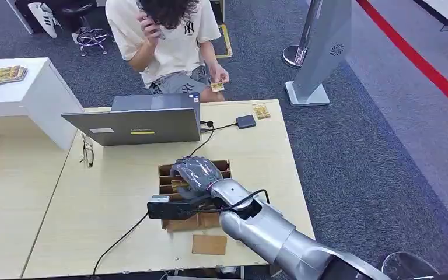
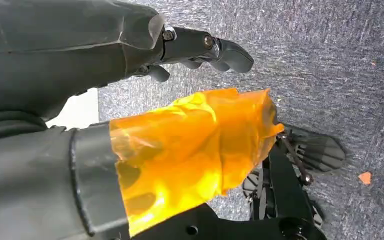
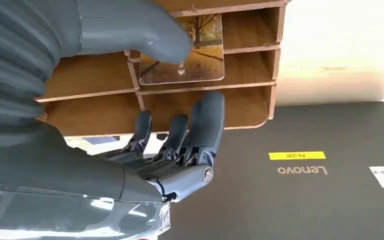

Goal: Pass the card to the sensor for recognition and then transmit it.

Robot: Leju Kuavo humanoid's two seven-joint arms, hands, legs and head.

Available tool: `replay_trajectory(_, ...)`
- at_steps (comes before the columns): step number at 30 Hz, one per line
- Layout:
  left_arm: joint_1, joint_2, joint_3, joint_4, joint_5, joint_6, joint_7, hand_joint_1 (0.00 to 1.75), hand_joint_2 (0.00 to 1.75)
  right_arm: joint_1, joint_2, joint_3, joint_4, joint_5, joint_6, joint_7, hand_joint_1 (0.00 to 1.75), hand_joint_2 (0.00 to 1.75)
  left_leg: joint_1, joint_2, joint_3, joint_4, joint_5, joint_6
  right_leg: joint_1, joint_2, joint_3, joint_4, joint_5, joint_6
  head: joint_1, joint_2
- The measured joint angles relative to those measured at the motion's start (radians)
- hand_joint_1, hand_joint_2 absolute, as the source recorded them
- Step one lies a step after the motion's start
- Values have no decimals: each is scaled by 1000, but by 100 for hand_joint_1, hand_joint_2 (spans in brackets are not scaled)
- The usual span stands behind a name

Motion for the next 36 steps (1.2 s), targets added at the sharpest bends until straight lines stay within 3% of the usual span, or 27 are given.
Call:
replay_trajectory(9, 0, 0, 0, 0, 0, 0, -3, 0, 0, -1, 4, 15, 10, 3, 6, -4, 87, 175, 0, 0, 0, 0, 0, 0, 0, 0, 0, 0, 0, 0, 0, 0)
replay_trajectory(15, 0, 0, 0, 0, 3, 0, -6, 0, 0, -14, 5, 39, 26, 24, 17, -12, 77, 175, 0, 0, 0, 0, 0, 0, 0, 0, 0, 0, 0, 0, 0, 0)
replay_trajectory(26, 0, 0, 0, 0, 12, 0, -12, 0, 0, -35, 7, 89, 42, 41, 21, -15, 80, 175, 0, 0, 0, 0, 0, 0, 0, 0, 0, 0, 0, 0, 0, 0)
replay_trajectory(28, 0, 0, 0, 0, 13, 0, -12, 0, 0, -37, 7, 92, 44, 42, 23, -15, 96, 175, 0, 0, 0, 0, 0, 0, 0, 0, 0, 0, 0, 0, 0, 0)
replay_trajectory(29, 0, 0, 0, 0, 14, 0, -12, 0, 0, -39, 7, 93, 45, 42, 23, -15, 133, 175, 0, 0, 0, 0, 0, 0, 0, 0, 0, 0, 0, 0, 0, 0)
replay_trajectory(31, 0, 0, 0, 0, 14, 0, -12, 0, 0, -43, 8, 94, 48, 42, 23, -15, 162, 175, 0, 0, 0, 0, 0, 0, 0, 0, 0, 0, 0, 0, 0, 0)
replay_trajectory(33, 0, 0, 0, 0, 15, 0, -12, 0, 0, -48, 8, 95, 49, 39, 24, -15, 173, 175, 0, 0, 0, 0, 0, 0, 0, 0, 0, 0, 0, 0, 0, 0)
replay_trajectory(36, 0, 0, 0, 0, 16, 0, -13, 0, 0, -54, 8, 100, 50, 38, 26, -16, 171, 175, 0, 0, 0, 0, 0, 0, 0, 0, 0, 0, 0, 0, 0, 0)
